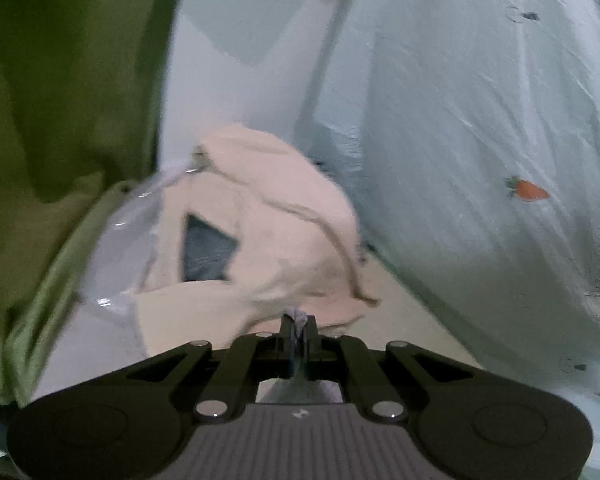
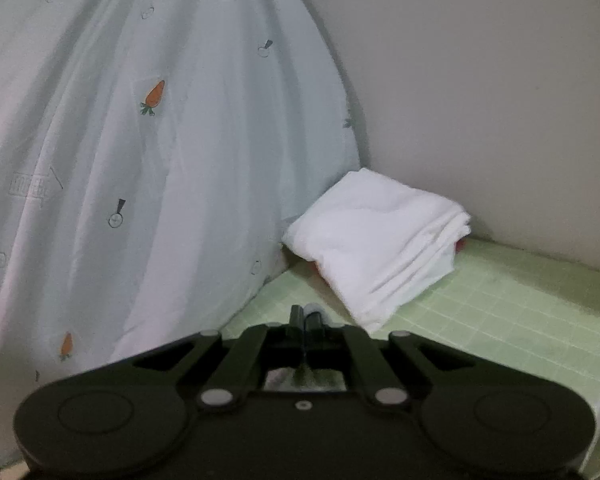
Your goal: Fold clothes
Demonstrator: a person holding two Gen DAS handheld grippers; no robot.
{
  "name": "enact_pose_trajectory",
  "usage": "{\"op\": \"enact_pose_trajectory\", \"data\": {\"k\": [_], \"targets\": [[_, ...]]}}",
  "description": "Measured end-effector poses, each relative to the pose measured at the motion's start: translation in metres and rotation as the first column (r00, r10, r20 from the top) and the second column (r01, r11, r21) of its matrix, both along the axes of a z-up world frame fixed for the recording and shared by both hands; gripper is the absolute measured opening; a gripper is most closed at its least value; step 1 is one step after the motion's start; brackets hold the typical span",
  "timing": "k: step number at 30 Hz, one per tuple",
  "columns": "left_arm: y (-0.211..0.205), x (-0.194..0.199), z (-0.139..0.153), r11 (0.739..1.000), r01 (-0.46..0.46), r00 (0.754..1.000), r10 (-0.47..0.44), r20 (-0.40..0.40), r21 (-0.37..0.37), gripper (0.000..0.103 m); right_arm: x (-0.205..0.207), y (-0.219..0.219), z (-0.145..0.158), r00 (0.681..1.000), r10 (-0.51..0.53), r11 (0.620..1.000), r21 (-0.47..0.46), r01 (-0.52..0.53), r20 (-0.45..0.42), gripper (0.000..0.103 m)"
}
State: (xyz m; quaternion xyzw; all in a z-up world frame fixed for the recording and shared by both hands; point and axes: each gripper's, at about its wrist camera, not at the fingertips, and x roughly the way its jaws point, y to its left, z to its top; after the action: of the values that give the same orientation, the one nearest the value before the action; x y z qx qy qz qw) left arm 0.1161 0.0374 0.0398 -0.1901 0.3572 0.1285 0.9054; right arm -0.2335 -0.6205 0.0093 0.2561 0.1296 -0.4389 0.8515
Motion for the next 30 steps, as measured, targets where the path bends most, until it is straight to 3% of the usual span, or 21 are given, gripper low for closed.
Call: {"op": "enact_pose_trajectory", "data": {"k": [2, 6, 9, 11, 12, 13, 15, 19, 22, 30], "targets": [[0.012, -0.011, -0.010, 1.000, -0.022, 0.999, 0.022, -0.029, 0.016, 0.004, -0.010, 0.006, -0.017, 0.999, -0.008, 1.000, 0.025, 0.009, -0.054, 0.001], [0.026, -0.033, -0.066, 0.997, -0.040, 0.983, 0.050, -0.179, 0.062, 0.004, -0.026, 0.010, -0.077, 0.978, 0.012, 0.983, 0.183, 0.027, -0.206, 0.001], [0.028, -0.044, -0.093, 0.997, -0.035, 0.964, 0.053, -0.260, 0.075, 0.009, -0.031, 0.012, -0.093, 0.970, 0.023, 0.974, 0.222, 0.032, -0.242, 0.002], [0.027, -0.050, -0.107, 0.997, -0.029, 0.949, 0.052, -0.311, 0.078, 0.010, -0.035, 0.013, -0.102, 0.965, 0.030, 0.969, 0.244, 0.036, -0.261, 0.012], [0.027, -0.052, -0.113, 0.997, -0.024, 0.943, 0.049, -0.330, 0.079, 0.021, -0.036, 0.014, -0.106, 0.962, 0.034, 0.966, 0.255, 0.038, -0.271, 0.022], [0.023, -0.055, -0.111, 0.996, -0.016, 0.946, 0.042, -0.323, 0.083, 0.035, -0.038, 0.015, -0.110, 0.959, 0.038, 0.963, 0.266, 0.040, -0.280, 0.033], [0.014, -0.058, -0.109, 0.996, 0.003, 0.953, 0.025, -0.301, 0.090, 0.050, -0.041, 0.016, -0.119, 0.953, 0.046, 0.957, 0.288, 0.045, -0.299, 0.043], [-0.010, -0.063, -0.103, 0.994, 0.054, 0.962, -0.025, -0.270, 0.100, 0.065, -0.045, 0.014, -0.119, 0.953, 0.035, 0.960, 0.274, 0.051, -0.300, 0.058], [-0.033, -0.071, -0.102, 0.989, 0.094, 0.965, -0.063, -0.255, 0.111, 0.069, -0.045, -0.001, -0.124, 0.959, 0.019, 0.955, 0.289, 0.066, -0.282, 0.066], [-0.101, -0.098, -0.105, 0.977, 0.188, 0.949, -0.154, -0.274, 0.102, 0.073, -0.043, -0.043, -0.153, 0.979, 0.010, 0.899, 0.430, 0.080, -0.202, 0.067]]}}
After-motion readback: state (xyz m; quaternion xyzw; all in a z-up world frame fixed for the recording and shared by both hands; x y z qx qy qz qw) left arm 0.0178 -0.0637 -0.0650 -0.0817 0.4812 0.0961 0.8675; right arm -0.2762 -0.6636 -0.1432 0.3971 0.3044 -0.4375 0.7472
